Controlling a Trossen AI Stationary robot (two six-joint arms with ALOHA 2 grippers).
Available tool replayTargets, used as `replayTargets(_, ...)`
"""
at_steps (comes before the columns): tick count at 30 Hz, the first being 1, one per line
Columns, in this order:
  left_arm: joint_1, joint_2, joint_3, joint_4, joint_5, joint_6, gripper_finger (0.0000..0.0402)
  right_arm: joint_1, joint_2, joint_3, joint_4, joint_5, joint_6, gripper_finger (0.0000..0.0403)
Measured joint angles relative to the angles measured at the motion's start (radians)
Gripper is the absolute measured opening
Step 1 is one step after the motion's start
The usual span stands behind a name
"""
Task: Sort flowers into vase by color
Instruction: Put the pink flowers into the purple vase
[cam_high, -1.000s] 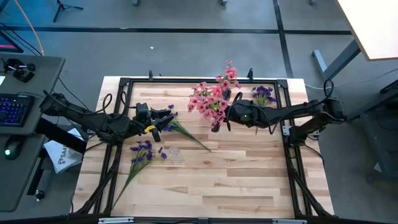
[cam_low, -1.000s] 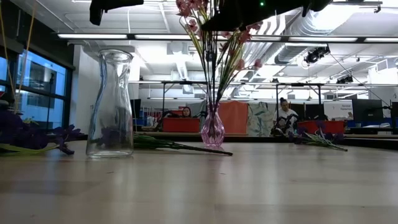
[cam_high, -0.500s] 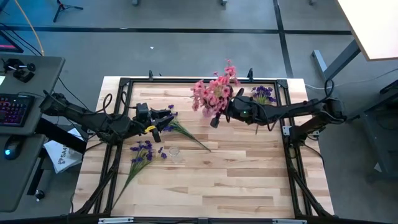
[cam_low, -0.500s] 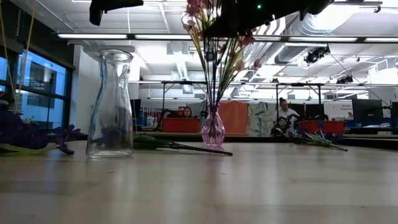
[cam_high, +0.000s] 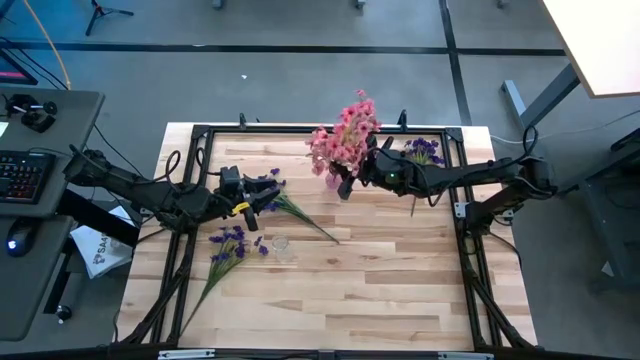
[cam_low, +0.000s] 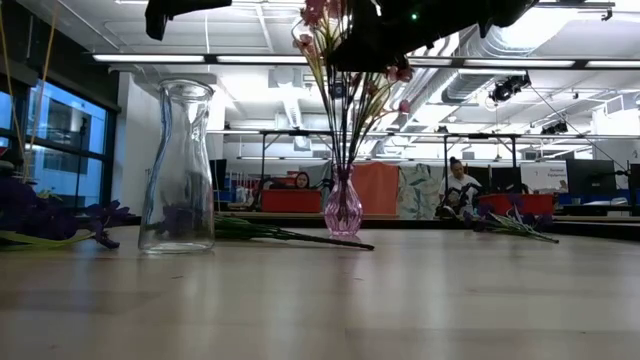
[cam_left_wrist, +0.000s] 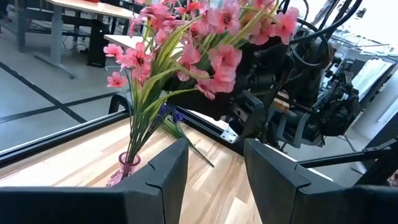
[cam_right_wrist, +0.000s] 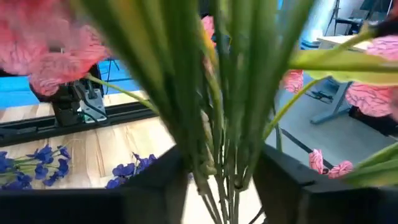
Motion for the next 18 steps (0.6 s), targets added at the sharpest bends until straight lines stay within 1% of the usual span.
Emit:
replayTargets(5, 0.0, 0.0, 0.0, 0.0, 0.0, 0.0, 0.0147, 0.0, 0.0, 0.0, -0.004, -0.003, 0.075, 0.0251)
replayTargets(9, 0.0, 0.0, 0.0, -0.001, 0.0, 0.0, 0.0147, 0.0, 0.0, 0.0, -0.046, -0.003, 0.111, 0.0297)
replayTargets(13, 0.0, 0.0, 0.0, -0.001, 0.0, 0.0, 0.0147, 0.008, -0.002, 0.0, -0.068, -0.003, 0.112, 0.0315)
replayTargets(18, 0.0, 0.0, 0.0, -0.001, 0.0, 0.0, 0.0147, 0.026, -0.041, 0.0, -0.071, -0.003, 0.107, 0.0316)
